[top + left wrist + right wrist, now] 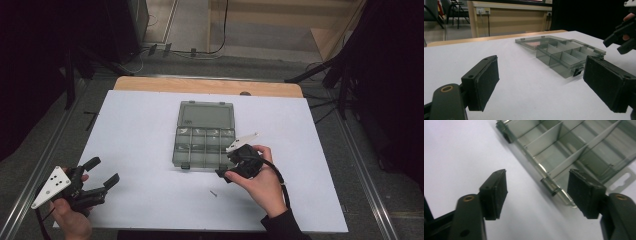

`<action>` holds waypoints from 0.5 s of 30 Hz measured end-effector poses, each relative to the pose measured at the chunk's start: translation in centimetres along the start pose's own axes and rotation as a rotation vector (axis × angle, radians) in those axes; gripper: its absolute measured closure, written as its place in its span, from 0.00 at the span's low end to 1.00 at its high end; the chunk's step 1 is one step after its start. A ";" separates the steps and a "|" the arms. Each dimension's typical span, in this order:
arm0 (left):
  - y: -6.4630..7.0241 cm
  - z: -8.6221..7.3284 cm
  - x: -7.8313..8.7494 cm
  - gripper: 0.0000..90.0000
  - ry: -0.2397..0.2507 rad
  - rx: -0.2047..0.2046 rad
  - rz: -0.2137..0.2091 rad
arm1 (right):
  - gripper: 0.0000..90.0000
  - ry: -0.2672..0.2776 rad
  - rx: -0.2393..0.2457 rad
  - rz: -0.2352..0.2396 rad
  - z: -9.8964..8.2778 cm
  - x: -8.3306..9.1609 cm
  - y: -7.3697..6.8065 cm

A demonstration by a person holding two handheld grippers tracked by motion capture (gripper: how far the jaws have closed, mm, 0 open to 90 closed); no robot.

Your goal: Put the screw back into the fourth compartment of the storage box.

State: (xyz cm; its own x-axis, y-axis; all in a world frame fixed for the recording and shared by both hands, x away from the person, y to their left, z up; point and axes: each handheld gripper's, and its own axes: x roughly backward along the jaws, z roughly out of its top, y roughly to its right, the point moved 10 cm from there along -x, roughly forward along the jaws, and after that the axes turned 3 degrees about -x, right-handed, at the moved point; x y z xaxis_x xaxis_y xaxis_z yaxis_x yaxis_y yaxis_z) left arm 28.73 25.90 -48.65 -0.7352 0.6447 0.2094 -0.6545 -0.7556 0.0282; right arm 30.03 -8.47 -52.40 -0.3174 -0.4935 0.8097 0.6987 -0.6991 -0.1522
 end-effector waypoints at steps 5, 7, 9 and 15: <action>0.0 0.0 0.0 0.15 -0.001 0.000 0.001 | 0.50 -0.012 0.016 0.030 -0.6 -0.4 -1.1; 0.0 0.0 0.0 0.15 -0.002 -0.001 0.001 | 0.56 -0.031 0.025 0.059 -1.0 -0.7 -1.9; 0.0 0.0 0.0 0.15 -0.001 -0.001 0.001 | 0.60 -0.037 0.034 0.068 -1.3 -1.0 -2.2; 0.0 0.0 0.0 0.15 -0.004 -0.002 -0.004 | 0.68 -0.063 0.043 0.093 -1.8 -1.7 -3.0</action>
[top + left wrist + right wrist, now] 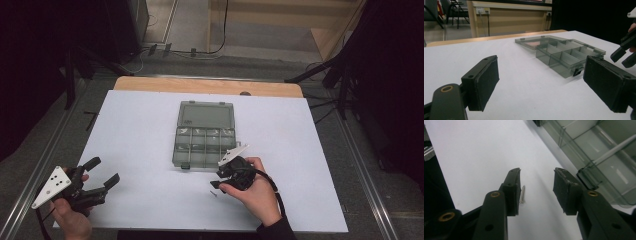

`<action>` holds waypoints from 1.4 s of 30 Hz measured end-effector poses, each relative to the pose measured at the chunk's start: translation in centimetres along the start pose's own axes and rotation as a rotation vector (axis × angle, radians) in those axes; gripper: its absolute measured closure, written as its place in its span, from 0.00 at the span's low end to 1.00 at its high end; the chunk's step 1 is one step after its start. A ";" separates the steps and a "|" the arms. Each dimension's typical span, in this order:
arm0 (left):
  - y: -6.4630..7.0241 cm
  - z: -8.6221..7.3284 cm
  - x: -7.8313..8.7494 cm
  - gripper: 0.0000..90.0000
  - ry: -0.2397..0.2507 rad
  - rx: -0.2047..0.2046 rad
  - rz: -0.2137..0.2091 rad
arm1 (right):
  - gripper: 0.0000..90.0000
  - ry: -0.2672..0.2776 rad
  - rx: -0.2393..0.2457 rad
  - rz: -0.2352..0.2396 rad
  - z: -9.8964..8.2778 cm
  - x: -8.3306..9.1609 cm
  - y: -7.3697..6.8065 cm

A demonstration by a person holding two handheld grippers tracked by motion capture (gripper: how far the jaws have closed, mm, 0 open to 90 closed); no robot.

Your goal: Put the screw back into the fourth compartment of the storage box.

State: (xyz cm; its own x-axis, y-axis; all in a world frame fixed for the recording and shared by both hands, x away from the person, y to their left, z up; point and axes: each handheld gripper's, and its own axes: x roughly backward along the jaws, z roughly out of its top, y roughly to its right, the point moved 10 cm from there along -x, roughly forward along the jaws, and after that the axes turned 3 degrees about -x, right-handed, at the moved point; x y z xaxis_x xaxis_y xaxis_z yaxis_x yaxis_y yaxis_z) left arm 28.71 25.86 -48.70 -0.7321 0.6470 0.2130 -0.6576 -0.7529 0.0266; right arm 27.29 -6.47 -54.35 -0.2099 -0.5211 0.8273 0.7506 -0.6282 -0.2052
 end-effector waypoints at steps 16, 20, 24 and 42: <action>0.1 0.0 -0.1 0.15 0.001 0.003 -0.004 | 0.86 -0.079 0.020 0.026 -1.5 -2.2 -1.0; 0.0 0.0 -0.1 0.15 0.001 0.003 -0.005 | 0.87 -0.091 0.028 0.025 -1.7 -2.6 -1.2; 0.0 0.0 -0.1 0.15 0.000 0.004 -0.004 | 0.88 -0.092 0.038 0.006 -1.7 -2.7 -1.2; 0.1 0.0 -0.2 0.15 0.001 0.003 -0.008 | 1.00 -0.104 0.102 -0.025 -2.2 -3.2 -1.1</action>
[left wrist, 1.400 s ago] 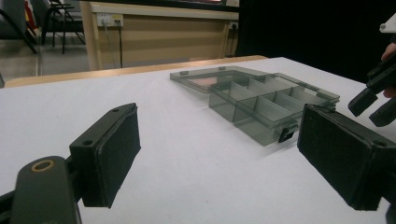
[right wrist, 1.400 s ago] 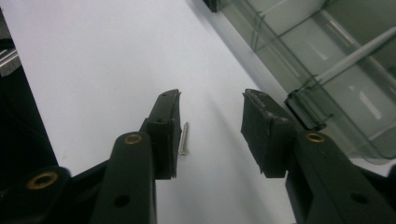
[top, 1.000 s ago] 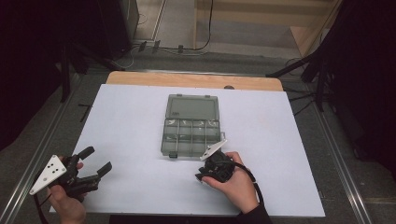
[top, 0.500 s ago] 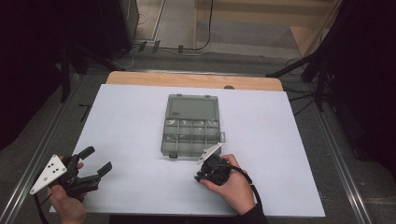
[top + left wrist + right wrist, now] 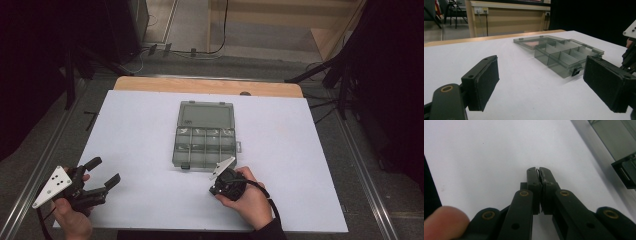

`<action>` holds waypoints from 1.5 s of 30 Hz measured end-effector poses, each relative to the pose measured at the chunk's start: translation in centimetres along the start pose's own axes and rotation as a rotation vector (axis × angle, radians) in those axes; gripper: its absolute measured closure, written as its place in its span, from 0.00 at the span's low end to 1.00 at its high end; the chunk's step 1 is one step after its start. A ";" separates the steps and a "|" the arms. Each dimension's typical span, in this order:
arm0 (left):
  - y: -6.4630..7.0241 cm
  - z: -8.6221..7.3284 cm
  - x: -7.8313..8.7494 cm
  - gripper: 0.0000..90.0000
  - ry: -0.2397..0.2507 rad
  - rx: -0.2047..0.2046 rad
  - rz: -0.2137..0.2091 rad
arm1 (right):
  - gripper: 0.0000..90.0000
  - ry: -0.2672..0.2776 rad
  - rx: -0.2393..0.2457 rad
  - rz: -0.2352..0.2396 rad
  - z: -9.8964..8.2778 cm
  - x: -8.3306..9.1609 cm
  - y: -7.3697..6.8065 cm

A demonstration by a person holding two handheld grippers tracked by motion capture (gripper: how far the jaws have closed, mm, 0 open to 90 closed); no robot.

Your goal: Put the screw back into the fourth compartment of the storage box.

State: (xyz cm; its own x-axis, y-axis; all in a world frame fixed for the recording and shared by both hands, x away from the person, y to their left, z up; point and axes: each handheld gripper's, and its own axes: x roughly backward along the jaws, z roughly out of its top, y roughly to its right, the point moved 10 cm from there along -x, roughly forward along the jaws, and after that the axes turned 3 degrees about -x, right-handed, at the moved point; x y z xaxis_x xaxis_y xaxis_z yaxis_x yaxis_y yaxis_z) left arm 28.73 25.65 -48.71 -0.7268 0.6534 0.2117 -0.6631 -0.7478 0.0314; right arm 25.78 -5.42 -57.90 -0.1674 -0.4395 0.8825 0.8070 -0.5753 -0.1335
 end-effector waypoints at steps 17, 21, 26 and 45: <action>0.0 0.0 0.0 0.15 -0.002 0.000 0.001 | 1.00 0.040 -0.024 0.025 0.4 1.3 0.2; 0.0 0.0 0.0 0.15 -0.004 -0.002 0.002 | 1.00 0.045 -0.023 0.023 0.5 1.6 0.3; 0.0 0.0 0.0 0.15 -0.003 -0.004 0.002 | 1.00 0.051 -0.024 0.021 0.7 2.0 0.4; 0.1 0.0 0.0 0.15 -0.002 -0.005 0.001 | 1.00 0.089 -0.035 0.011 1.7 4.2 1.3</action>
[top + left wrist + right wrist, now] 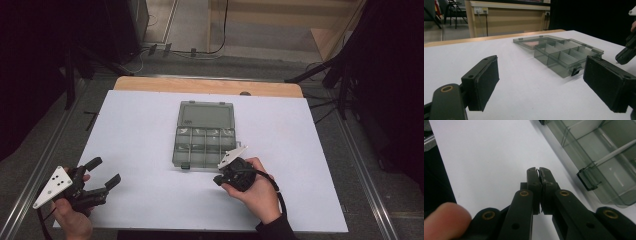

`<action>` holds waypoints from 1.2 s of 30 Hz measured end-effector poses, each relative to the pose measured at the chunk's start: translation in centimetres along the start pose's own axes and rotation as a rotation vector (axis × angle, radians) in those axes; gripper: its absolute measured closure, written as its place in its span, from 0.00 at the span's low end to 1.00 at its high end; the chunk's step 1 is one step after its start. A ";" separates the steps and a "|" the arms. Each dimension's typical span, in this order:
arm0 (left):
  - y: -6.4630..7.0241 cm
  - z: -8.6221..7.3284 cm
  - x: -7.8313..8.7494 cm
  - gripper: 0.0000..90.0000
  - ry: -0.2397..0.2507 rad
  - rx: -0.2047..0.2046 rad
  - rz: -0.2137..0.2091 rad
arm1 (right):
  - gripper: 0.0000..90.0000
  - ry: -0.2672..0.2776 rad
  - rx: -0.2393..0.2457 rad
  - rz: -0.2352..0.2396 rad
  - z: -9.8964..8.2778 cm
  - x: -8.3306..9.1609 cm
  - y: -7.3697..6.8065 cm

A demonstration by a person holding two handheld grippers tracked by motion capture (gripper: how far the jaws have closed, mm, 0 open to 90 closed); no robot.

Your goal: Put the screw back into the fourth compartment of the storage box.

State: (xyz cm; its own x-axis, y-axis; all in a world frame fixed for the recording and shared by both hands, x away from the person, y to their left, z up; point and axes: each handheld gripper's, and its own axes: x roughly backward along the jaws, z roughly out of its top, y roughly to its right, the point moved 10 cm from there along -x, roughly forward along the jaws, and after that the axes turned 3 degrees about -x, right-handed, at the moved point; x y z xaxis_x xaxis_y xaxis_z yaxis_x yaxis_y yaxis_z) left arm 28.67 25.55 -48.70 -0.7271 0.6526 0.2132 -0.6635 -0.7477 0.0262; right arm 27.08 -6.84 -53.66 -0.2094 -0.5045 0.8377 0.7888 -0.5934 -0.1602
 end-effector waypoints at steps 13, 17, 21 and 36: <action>-0.1 0.0 0.1 0.15 0.003 0.003 0.002 | 1.00 0.027 -0.001 -0.016 1.4 1.6 0.9; 0.0 0.0 0.0 0.15 0.003 0.005 0.002 | 1.00 0.033 -0.003 -0.025 1.9 2.0 1.4; 0.0 0.0 0.1 0.15 0.003 0.005 0.002 | 1.00 0.036 -0.003 -0.032 2.3 2.5 1.7; -0.1 0.0 0.1 0.15 0.003 0.007 0.002 | 1.00 0.059 -0.025 -0.048 3.7 3.3 3.5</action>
State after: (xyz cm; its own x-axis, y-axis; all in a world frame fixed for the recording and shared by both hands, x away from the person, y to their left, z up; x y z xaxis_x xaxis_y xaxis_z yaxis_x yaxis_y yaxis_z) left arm 28.65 25.69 -48.63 -0.7287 0.6518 0.2102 -0.6611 -0.7496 0.0323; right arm 31.32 -8.23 -49.53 -0.2804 -0.5106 0.8128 0.7625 -0.6329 -0.1345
